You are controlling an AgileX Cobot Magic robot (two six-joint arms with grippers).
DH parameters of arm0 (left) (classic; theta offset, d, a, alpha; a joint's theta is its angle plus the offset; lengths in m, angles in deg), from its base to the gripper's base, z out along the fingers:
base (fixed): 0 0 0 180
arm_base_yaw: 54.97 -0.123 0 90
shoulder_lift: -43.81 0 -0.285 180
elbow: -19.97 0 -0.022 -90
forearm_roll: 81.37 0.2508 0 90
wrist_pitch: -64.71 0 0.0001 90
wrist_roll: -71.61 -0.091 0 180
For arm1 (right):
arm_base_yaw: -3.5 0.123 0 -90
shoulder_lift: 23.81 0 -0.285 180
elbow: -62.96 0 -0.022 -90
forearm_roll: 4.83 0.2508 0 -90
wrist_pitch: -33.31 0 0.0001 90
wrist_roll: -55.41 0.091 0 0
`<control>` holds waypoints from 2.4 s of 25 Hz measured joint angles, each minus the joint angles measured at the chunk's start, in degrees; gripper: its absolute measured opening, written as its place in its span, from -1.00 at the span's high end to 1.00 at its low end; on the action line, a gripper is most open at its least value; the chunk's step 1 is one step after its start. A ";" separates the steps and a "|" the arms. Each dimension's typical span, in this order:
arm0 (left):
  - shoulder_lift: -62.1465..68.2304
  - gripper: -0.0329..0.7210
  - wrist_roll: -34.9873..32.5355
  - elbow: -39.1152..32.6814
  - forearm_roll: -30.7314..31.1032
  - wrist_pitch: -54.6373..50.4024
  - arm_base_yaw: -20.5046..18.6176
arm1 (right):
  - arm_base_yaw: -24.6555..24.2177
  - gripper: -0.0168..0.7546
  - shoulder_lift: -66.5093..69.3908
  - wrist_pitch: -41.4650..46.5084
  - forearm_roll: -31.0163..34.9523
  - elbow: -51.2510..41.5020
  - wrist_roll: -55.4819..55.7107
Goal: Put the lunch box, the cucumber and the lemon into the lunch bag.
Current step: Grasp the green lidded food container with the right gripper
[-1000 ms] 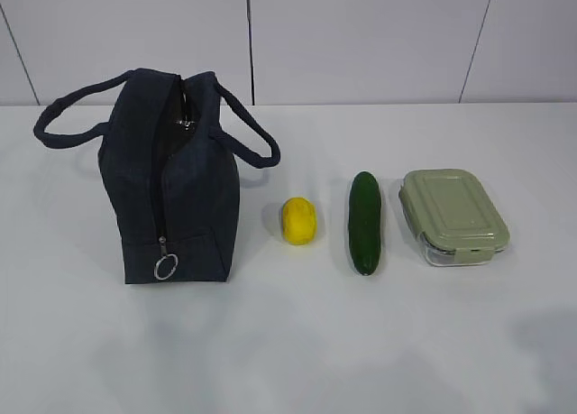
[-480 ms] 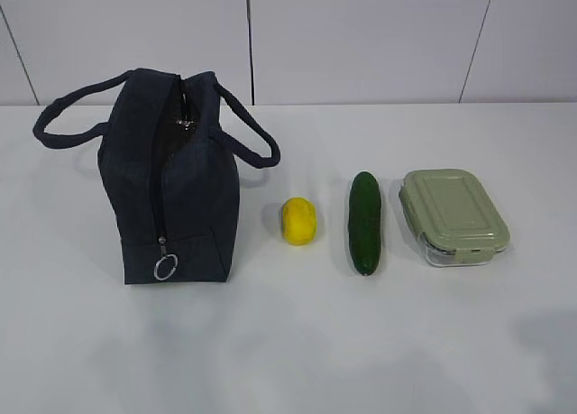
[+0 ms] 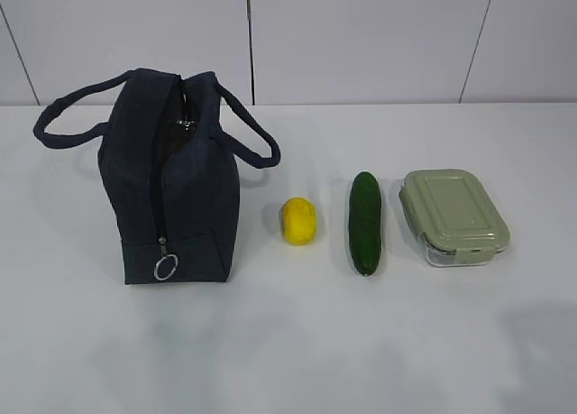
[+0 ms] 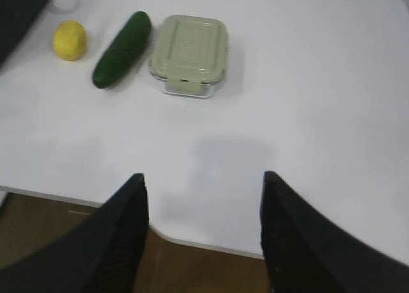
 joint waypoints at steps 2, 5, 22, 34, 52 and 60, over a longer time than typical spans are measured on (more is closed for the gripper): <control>0.00 0.28 0.00 0.00 0.00 0.00 0.00 | 0.00 -0.13 3.52 -1.94 4.59 0.00 -0.13; 0.00 0.28 0.00 0.00 0.00 0.00 0.00 | 0.00 -0.13 10.23 -5.04 11.51 0.00 -2.41; 0.00 0.28 0.00 0.00 0.00 0.00 0.00 | -1.52 -0.11 55.73 -10.03 53.07 6.79 -36.75; 0.00 0.28 0.00 0.00 0.00 0.00 0.00 | -17.86 -0.11 80.70 3.24 61.74 20.08 -48.90; 0.00 0.28 0.00 0.00 0.00 0.00 0.00 | -30.67 -0.11 104.96 3.77 51.75 37.27 -50.75; 0.00 0.28 0.00 0.00 0.00 0.00 0.00 | -30.67 -0.18 114.30 3.77 49.64 43.00 -53.99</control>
